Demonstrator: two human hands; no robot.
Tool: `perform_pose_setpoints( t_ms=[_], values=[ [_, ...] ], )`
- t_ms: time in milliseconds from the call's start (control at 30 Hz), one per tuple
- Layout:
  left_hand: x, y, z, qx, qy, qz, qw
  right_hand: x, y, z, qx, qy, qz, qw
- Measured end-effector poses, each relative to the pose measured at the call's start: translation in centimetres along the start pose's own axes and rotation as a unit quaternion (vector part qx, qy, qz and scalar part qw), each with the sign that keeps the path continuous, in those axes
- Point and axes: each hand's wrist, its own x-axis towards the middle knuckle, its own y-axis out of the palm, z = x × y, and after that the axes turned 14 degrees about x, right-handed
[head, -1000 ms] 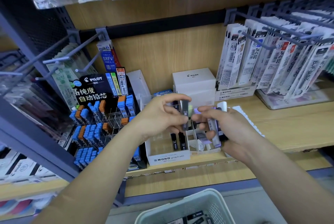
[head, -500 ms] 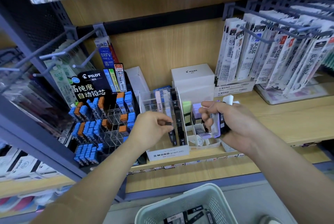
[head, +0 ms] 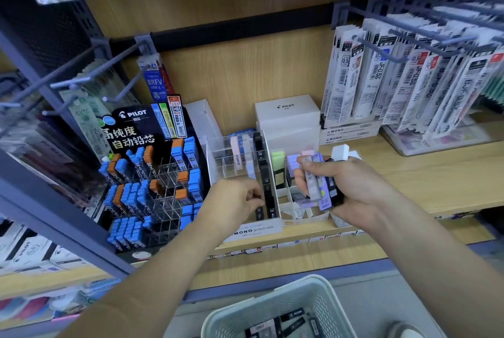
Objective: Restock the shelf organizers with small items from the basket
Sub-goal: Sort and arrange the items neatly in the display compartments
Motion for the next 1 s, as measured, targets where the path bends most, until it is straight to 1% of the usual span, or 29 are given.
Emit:
perform_pose_setpoints(
  t_ms=[133, 233, 267, 333, 367, 400, 433, 467, 500, 567, 600, 700, 800, 867, 933, 1000],
  values=[
    [-0.1, 0.0, -0.2, 0.054, 0.036, -0.005, 0.998, 0.0, -0.1, -0.1, -0.014, 0.004, -0.019, 1.0],
    [0.0, -0.5, -0.5, 0.088, 0.028, 0.013, 0.996, -0.1, -0.1, -0.3, -0.022, 0.019, -0.018, 0.999],
    [0.1, -0.9, -0.6, 0.082, 0.021, 0.01, 0.996, -0.1, -0.1, -0.3, -0.018, 0.022, -0.018, 0.999],
    [0.3, -2.4, -1.2, 0.014, -0.003, -0.016, 1.0, 0.0, 0.0, -0.3, -0.004, 0.025, -0.017, 1.0],
    [0.3, -3.2, -1.7, -0.056, -0.022, -0.021, 0.998, 0.0, 0.0, -0.3, 0.003, 0.026, -0.014, 1.0],
    [0.4, -4.1, -2.4, -0.153, -0.042, -0.013, 0.987, 0.0, 0.0, -0.4, 0.007, 0.027, -0.007, 1.0],
    [0.3, -4.9, -3.1, -0.247, -0.056, 0.013, 0.967, 0.0, 0.1, -0.4, 0.004, 0.028, 0.003, 1.0],
    [0.2, -5.6, -3.8, -0.316, -0.054, 0.04, 0.946, -0.1, 0.1, -0.4, -0.004, 0.028, 0.015, 1.0],
    [0.0, -6.1, -4.3, -0.345, -0.04, 0.064, 0.935, -0.2, 0.2, -0.5, -0.014, 0.028, 0.024, 0.999],
    [-0.3, -6.3, -4.9, -0.358, -0.017, 0.106, 0.928, -0.4, 0.3, -0.5, -0.032, 0.025, 0.027, 0.999],
    [-0.4, -6.2, -5.0, -0.357, -0.02, 0.12, 0.926, -0.4, 0.4, -0.5, -0.037, 0.023, 0.024, 0.999],
    [-0.7, -5.9, -5.3, -0.369, -0.043, 0.169, 0.913, -0.2, 0.4, -0.8, -0.008, 0.011, 0.014, 1.0],
    [-1.0, -5.6, -5.5, -0.412, -0.069, 0.194, 0.888, 0.0, 0.3, -1.1, 0.012, -0.002, 0.013, 1.0],
    [-1.0, -5.9, -5.4, -0.422, -0.077, 0.176, 0.886, 0.1, 0.3, -1.2, -0.008, -0.016, 0.011, 1.0],
    [-0.7, -6.3, -4.7, -0.411, -0.083, 0.133, 0.898, 0.3, 0.1, -1.2, -0.068, -0.041, 0.003, 0.997],
    [-0.3, -6.8, -3.8, -0.42, -0.101, 0.087, 0.897, 0.3, 0.1, -1.3, -0.135, -0.064, -0.001, 0.989]
  ],
)
